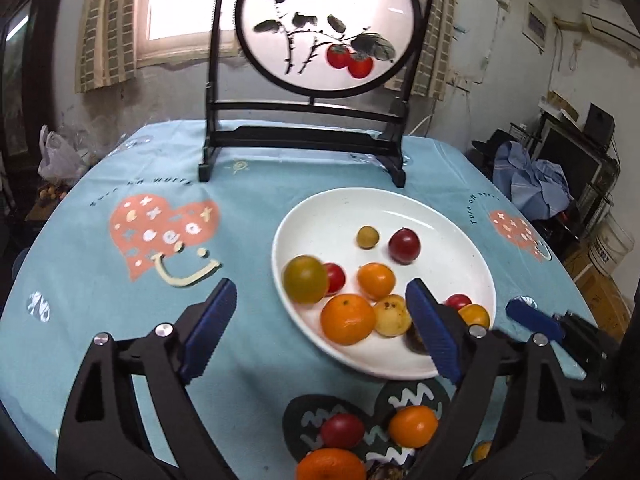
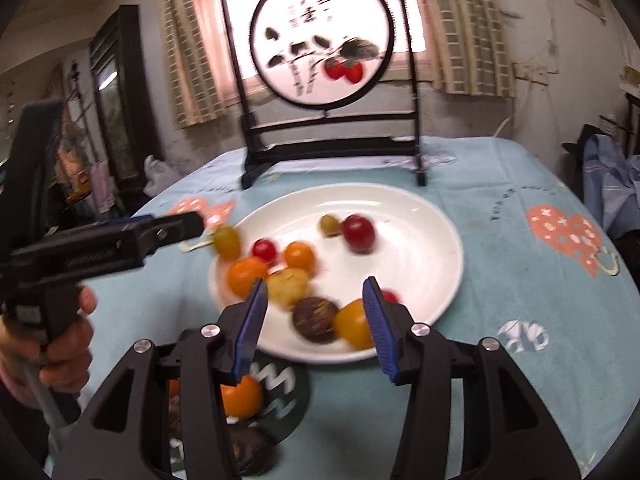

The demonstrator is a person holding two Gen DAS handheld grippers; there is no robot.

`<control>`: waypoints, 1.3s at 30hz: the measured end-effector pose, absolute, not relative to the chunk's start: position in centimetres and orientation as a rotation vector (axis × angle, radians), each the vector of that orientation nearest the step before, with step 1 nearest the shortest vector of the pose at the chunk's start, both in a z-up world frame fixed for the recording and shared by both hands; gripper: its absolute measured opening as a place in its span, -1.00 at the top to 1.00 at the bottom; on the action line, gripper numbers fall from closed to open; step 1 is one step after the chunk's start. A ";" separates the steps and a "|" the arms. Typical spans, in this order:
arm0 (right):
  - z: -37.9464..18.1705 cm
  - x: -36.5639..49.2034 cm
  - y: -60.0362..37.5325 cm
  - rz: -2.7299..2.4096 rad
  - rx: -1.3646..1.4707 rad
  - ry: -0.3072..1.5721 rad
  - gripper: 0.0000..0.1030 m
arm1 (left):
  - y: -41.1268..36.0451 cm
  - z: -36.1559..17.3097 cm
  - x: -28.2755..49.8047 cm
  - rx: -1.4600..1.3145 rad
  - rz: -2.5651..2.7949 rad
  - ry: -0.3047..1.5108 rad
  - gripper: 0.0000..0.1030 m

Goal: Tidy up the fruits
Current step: 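Carry both plums over the white plate and open both tools, then grasp a mandarin with the left tool while the right grasps another mandarin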

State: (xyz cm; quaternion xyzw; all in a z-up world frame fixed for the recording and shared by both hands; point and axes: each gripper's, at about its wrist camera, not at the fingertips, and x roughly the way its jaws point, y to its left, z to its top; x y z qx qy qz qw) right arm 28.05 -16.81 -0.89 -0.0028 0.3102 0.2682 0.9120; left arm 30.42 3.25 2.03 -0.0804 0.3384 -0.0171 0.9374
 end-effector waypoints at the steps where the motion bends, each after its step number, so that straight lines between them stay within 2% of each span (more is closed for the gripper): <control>1: -1.1 27.8 -16.3 0.576 -0.016 0.656 0.03 | 3.7 1.7 30.1 -0.174 -0.018 0.701 -0.72; 12: -4.5 25.9 -12.1 0.666 -0.145 0.797 0.03 | 8.0 -1.3 26.6 -0.267 0.127 0.774 -0.76; 26: -6.3 26.6 -11.8 0.651 -0.121 0.875 0.03 | 6.9 -1.6 25.5 -0.205 0.113 0.796 -0.78; 35: -6.5 27.0 -12.1 0.642 -0.095 0.895 0.24 | 7.0 -1.8 25.5 -0.211 0.116 0.805 -0.78; 39: -5.7 27.0 -12.9 0.648 -0.056 0.862 0.26 | 6.9 -1.9 25.4 -0.197 0.112 0.816 -0.78</control>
